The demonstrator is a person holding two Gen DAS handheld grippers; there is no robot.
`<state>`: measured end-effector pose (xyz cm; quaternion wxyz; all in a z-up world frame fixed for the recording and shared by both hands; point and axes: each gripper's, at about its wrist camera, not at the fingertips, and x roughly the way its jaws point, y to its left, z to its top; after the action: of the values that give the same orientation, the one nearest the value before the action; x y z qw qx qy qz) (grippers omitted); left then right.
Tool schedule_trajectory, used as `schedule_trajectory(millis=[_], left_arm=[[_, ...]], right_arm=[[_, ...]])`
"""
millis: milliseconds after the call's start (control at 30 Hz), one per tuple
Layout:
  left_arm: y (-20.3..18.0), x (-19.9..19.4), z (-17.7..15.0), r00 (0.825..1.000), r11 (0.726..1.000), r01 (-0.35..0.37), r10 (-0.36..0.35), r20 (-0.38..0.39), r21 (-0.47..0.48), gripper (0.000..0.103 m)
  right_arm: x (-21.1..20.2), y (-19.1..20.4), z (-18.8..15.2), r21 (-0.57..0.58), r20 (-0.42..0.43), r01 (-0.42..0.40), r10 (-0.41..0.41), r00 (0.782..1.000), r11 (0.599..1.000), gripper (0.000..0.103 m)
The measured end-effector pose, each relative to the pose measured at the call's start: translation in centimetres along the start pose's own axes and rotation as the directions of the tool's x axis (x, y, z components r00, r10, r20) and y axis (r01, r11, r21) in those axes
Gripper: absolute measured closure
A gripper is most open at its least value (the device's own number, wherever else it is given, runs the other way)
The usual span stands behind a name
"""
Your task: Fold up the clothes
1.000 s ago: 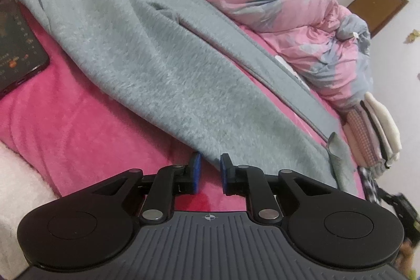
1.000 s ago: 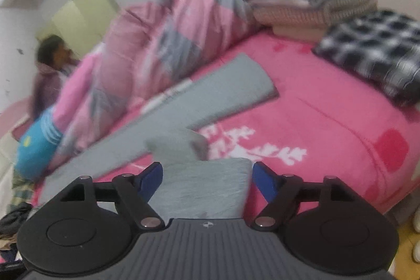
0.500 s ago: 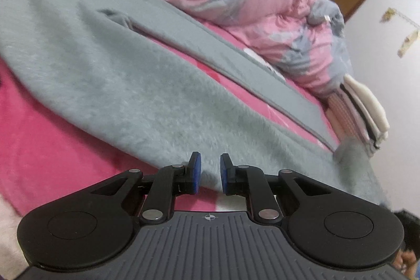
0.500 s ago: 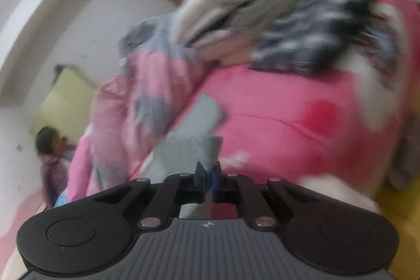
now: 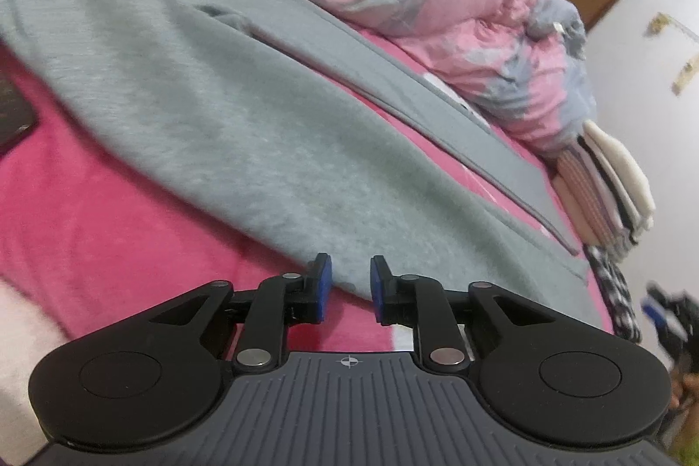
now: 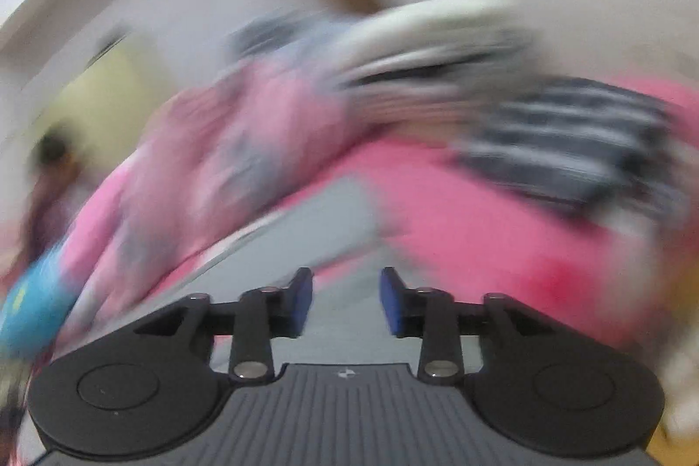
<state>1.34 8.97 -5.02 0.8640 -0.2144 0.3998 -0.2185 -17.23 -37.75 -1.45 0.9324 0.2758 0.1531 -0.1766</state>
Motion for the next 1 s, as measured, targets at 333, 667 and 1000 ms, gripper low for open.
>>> schedule_trajectory(millis=[333,667,1000], left_arm=[[1.5,-0.9,2.7,0.990,0.996,-0.081,0.075,0.119,0.048,0.084],[3.3,1.7,2.6,0.995,0.997,-0.040,0.035,0.090,0.060,0.084],[4.9,2.2,2.0,0.997,0.999,0.018,-0.020,0.069,0.032,0.084]], right_arm=[[18.5,25.9,-5.0,-0.383,-0.555,-0.586,0.329,0.764,0.714,0.061],[31.4,38.7,-12.0,-0.062,-0.834,-0.741,0.373,0.407,0.669,0.061],[31.0,42.8,-14.6,-0.183,-0.872,-0.841,0.310,0.378,0.510,0.093]])
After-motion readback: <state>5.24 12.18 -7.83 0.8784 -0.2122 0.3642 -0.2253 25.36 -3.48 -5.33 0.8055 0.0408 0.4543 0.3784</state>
